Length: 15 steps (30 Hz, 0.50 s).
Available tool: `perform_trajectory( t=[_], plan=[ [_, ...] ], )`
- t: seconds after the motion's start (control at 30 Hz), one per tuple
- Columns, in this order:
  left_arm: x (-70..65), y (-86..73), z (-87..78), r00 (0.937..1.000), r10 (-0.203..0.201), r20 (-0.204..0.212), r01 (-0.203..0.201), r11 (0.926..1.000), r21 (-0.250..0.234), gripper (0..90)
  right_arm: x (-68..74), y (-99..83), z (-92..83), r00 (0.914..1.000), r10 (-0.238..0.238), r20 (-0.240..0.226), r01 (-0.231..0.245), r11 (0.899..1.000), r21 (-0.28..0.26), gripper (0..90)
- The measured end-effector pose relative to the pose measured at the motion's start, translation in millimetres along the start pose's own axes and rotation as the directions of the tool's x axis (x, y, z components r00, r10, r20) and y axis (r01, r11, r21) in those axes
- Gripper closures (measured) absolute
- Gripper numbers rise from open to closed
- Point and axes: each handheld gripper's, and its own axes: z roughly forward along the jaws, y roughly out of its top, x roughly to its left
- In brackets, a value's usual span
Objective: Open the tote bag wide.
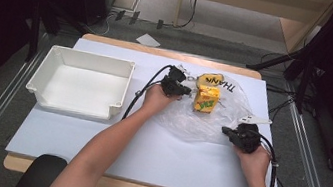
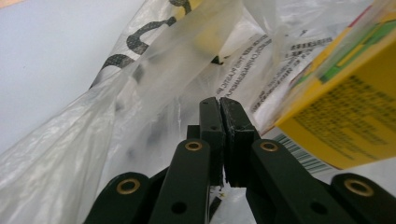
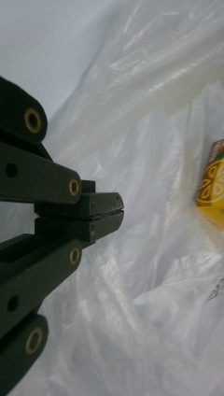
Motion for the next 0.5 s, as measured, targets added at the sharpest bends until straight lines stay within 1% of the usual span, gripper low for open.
perform_trajectory(
  t=[0.1,0.17,0.23,0.27,0.3,0.33,0.37,0.4,0.47,0.5],
  plan=[
    [5.0,-1.7,1.3,0.9999,-0.008,-0.014,0.007,1.0,-0.001,89.1,-3.0,-6.9,-3.1,0.9999,0.009,0.01,-0.009,1.0,0.011,90.0],
    [9.6,-2.8,2.6,0.9995,-0.012,-0.031,0.012,0.9999,0.004,88.9,-5.7,-10.6,-6.1,0.9999,0.012,0.006,-0.012,1.0,0.005,90.0],
    [15.1,-3.9,3.9,0.9989,-0.021,-0.042,0.021,0.9997,0.015,88.7,-8.3,-13.6,-9.0,0.9998,0.015,0.013,-0.015,1.0,0.0,90.0],
    [17.2,-4.5,4.2,0.9983,-0.029,-0.05,0.03,0.9995,0.012,88.6,-9.5,-15.3,-10.4,0.9996,0.025,0.015,-0.025,1.0,-0.001,90.0],
    [20.4,-4.9,3.8,0.998,-0.039,-0.05,0.039,0.9992,0.006,88.5,-11.8,-16.9,-11.8,0.9995,0.028,0.016,-0.028,1.0,-0.004,90.0],
    [22.0,-4.7,3.2,0.9981,-0.038,-0.049,0.038,0.9992,0.009,88.5,-14.1,-18.4,-13.6,0.9991,0.04,0.014,-0.04,0.999,-0.003,90.0],
    [23.2,-4.7,3.3,0.9974,-0.046,-0.056,0.046,0.9989,0.003,88.5,-15.2,-19.3,-14.7,0.9991,0.04,0.014,-0.04,0.999,-0.003,90.0],
    [24.3,-4.5,3.2,0.9972,-0.047,-0.058,0.047,0.9989,0.003,88.4,-16.1,-20.9,-16.5,0.9989,0.042,0.022,-0.042,0.999,-0.004,90.0],
    [25.8,-4.4,3.3,0.9962,-0.064,-0.059,0.064,0.998,-0.002,88.3,-17.0,-22.7,-18.7,0.9986,0.043,0.03,-0.043,0.999,-0.003,90.0],
    [26.1,-4.5,3.2,0.9963,-0.065,-0.056,0.065,0.9979,-0.002,88.3,-17.4,-23.3,-19.9,0.9986,0.036,0.038,-0.036,0.999,0.0,90.0]
  ],
)
